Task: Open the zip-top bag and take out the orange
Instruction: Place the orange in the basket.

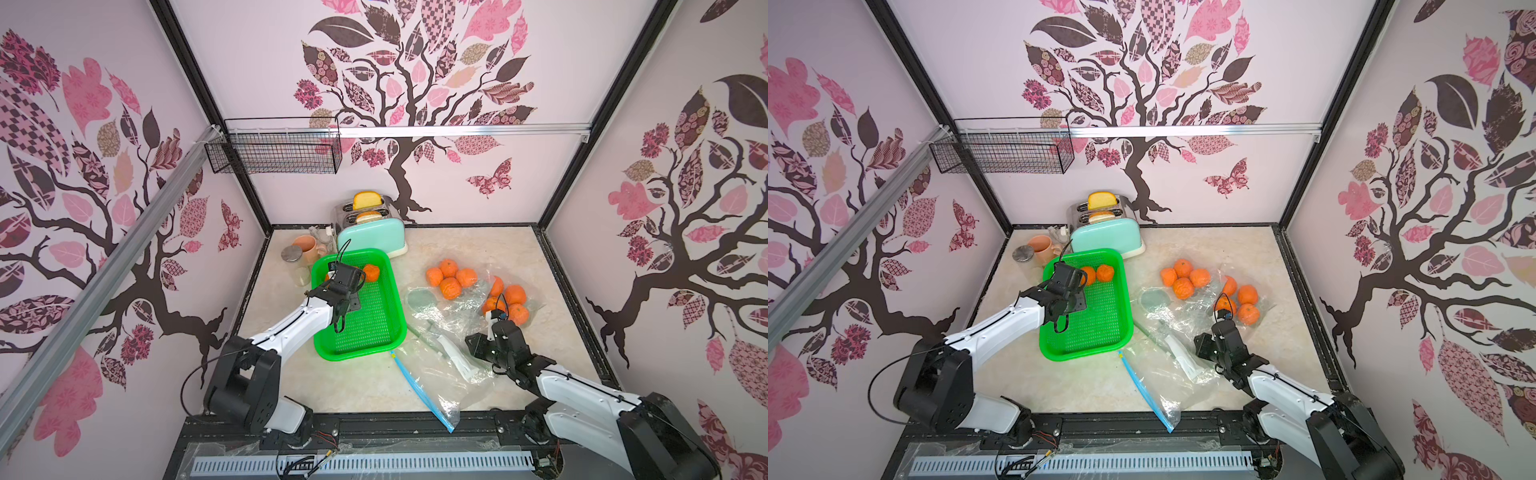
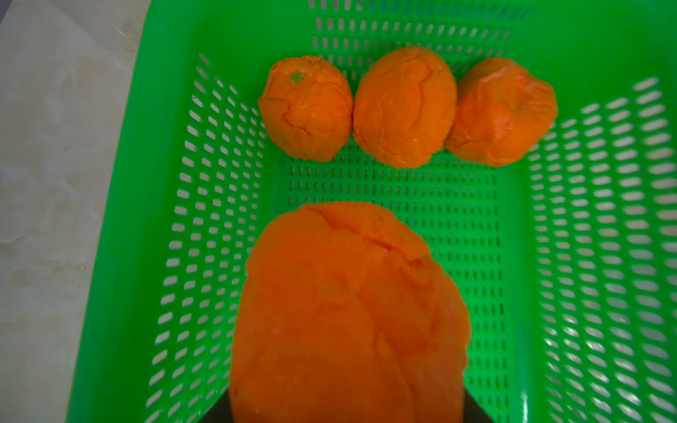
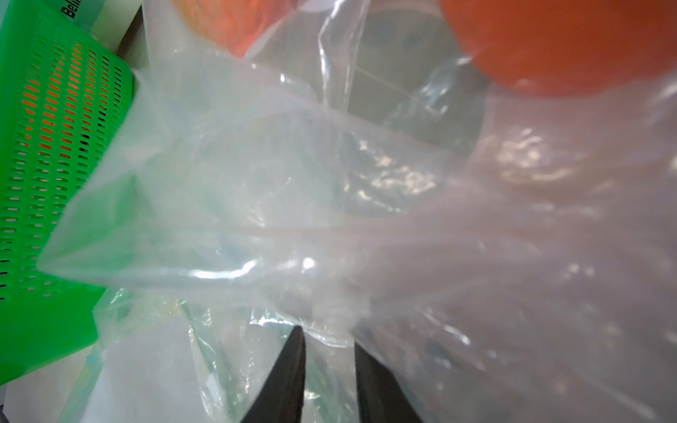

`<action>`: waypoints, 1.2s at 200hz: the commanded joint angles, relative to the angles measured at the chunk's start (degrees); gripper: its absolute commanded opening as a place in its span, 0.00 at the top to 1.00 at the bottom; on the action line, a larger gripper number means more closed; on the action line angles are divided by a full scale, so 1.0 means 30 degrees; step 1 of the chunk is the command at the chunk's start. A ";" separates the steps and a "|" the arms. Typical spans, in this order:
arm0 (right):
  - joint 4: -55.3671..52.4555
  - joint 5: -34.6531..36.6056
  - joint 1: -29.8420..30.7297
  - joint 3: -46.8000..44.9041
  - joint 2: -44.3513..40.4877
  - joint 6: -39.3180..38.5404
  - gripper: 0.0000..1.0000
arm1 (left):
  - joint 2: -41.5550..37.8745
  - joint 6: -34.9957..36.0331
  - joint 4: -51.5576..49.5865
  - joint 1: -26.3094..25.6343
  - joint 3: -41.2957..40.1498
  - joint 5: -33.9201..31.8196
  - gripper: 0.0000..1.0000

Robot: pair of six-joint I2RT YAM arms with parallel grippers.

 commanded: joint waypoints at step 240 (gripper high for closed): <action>-0.0262 0.0195 0.0066 -0.0281 -0.0699 0.0223 0.72 | 0.5678 0.1201 -0.0362 0.1807 0.3179 -0.1416 0.32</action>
